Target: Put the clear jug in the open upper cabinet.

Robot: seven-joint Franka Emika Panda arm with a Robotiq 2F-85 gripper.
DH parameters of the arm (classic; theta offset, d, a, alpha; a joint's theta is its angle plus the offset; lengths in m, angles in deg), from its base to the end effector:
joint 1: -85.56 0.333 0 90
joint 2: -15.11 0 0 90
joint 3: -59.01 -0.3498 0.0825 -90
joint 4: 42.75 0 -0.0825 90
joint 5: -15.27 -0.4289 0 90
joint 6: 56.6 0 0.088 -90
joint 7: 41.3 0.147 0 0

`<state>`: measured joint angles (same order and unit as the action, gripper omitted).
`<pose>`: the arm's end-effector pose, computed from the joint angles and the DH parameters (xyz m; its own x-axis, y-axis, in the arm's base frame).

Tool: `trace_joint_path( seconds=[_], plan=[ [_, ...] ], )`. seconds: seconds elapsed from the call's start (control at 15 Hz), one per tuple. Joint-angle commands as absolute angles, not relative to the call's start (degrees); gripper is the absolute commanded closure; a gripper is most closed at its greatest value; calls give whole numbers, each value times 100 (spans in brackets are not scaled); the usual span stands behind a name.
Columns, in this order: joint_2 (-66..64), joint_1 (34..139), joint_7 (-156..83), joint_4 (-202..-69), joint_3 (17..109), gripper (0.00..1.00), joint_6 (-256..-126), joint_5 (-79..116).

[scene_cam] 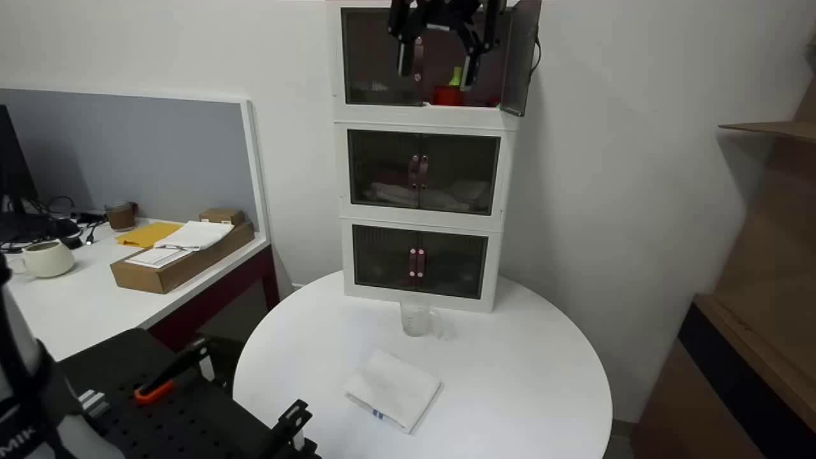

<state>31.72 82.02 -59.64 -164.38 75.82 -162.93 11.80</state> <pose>0.4759 -0.1783 0.5096 0.9976 -0.0441 0.0529 -0.0368 -0.9908 -0.1306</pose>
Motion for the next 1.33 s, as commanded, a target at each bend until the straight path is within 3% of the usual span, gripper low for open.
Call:
trace_joint_path(
  seconds=[0.0,0.8,1.27],
  plan=[
    [3154,8042,-6003,-16426,7444,0,-16282,1135],
    [1746,8291,-8160,-15974,6761,0,-16447,2051],
    [982,8228,-8809,-16392,6334,0,-18920,2422]
  ],
)
